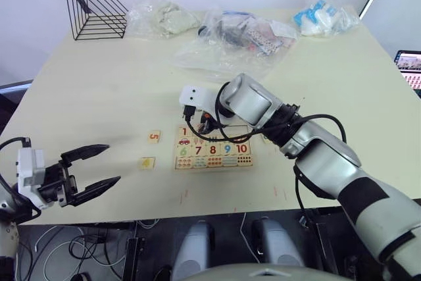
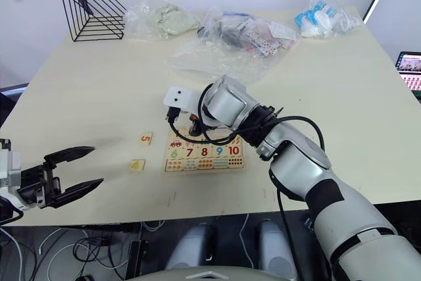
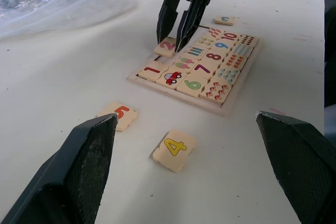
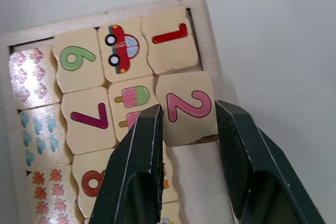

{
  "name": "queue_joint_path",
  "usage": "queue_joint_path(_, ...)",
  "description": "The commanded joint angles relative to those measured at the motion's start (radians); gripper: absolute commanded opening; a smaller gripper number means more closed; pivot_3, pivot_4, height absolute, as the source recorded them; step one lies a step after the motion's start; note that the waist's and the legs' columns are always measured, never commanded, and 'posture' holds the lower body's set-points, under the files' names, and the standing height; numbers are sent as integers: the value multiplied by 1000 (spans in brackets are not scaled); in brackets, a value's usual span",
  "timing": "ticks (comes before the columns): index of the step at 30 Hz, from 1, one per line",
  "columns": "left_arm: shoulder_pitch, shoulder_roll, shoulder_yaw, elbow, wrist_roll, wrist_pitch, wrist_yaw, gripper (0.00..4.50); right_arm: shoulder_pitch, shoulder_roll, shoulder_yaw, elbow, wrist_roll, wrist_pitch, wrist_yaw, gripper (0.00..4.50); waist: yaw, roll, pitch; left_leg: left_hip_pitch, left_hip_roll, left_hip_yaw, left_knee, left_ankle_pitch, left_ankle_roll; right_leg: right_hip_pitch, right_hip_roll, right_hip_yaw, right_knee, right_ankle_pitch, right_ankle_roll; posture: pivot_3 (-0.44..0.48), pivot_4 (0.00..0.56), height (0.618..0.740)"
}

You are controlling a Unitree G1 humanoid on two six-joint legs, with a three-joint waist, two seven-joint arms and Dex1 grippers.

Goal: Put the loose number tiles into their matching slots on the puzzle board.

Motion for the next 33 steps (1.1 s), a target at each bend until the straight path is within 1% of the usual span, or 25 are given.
queue_joint_path(1,2,5,48,-4,2,-11,-7,4500,-19,9,-1,-21,-22,-28,13,936,0,0,0,0,0,0,0,0,0,0,0,0,0,0,0,0,150,740)
queue_joint_path(22,6,-7,44,-20,3,-13,-10,4500,10,29,8,5,-94,-72,53,936,0,0,0,0,0,0,0,0,0,0,0,0,0,0,0,0,150,740)
queue_joint_path(33,10,-7,46,-37,2,-4,-2,4500,15,44,-1,28,-110,-97,46,936,0,0,0,0,0,0,0,0,0,0,0,-1,0,0,0,0,150,740)
